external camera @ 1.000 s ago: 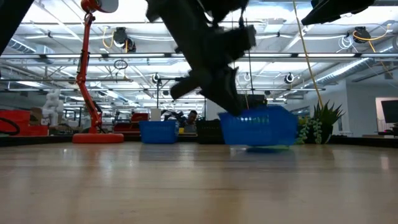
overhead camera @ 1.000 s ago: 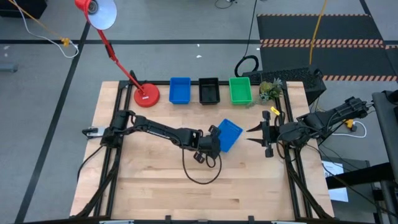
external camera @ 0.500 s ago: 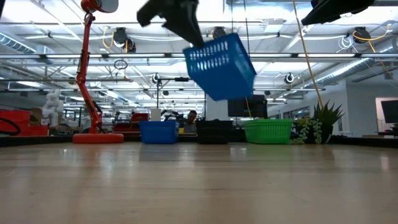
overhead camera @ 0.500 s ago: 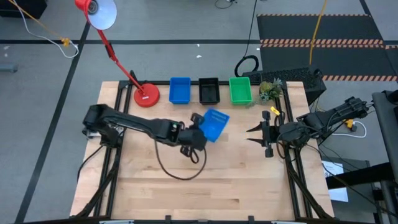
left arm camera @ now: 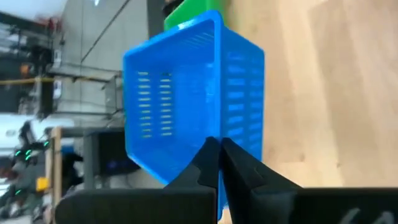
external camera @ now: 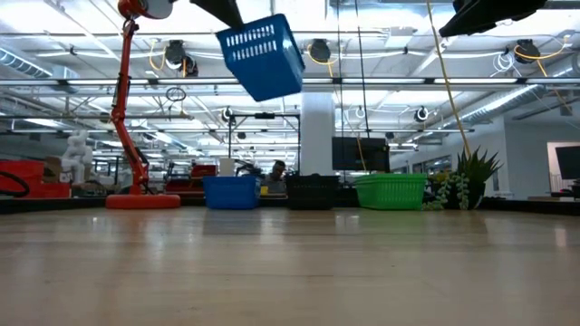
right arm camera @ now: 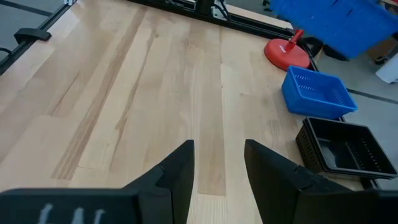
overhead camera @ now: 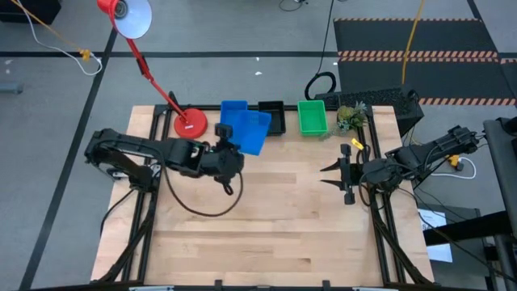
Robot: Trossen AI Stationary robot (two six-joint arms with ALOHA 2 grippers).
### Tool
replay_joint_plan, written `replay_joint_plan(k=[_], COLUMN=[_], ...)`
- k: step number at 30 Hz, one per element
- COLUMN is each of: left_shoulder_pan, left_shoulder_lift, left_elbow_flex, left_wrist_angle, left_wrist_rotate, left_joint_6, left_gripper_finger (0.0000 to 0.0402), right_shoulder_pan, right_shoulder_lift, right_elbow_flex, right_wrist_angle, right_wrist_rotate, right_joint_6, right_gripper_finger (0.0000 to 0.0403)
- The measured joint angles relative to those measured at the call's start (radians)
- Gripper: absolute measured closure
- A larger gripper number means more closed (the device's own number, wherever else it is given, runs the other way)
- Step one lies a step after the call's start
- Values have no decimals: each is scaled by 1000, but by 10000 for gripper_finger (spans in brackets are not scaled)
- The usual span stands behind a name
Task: Stack baskets by color
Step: Stack the bottom blue basket on top of the blue baskets
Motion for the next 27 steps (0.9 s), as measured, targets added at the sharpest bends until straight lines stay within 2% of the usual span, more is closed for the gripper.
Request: replay_joint_plan(k=[3, 14, 22, 27], left_shoulder_pan=[5, 100, 204, 253], left_shoulder_lift=[-26, -52, -53, -53], left_elbow_flex=[0, 0, -1, -74], left_wrist_angle=[-30, -137, -136, -100], left_wrist_rotate=[-38, -57, -25, -18], left_joint_6=[-4, -29, -34, -29], left_gripper_finger=[397, 398, 398, 398], right_shoulder_pan=[0, 0, 0, 0], right_shoulder_lift=[0, 0, 0, 0], right_elbow_flex=[0, 0, 0, 0], right_wrist_angle=[0, 0, 0, 0], right_wrist_rotate=[0, 0, -2, -4], right_joint_6=[0, 3, 4, 4], right_gripper_finger=[268, 268, 268, 268])
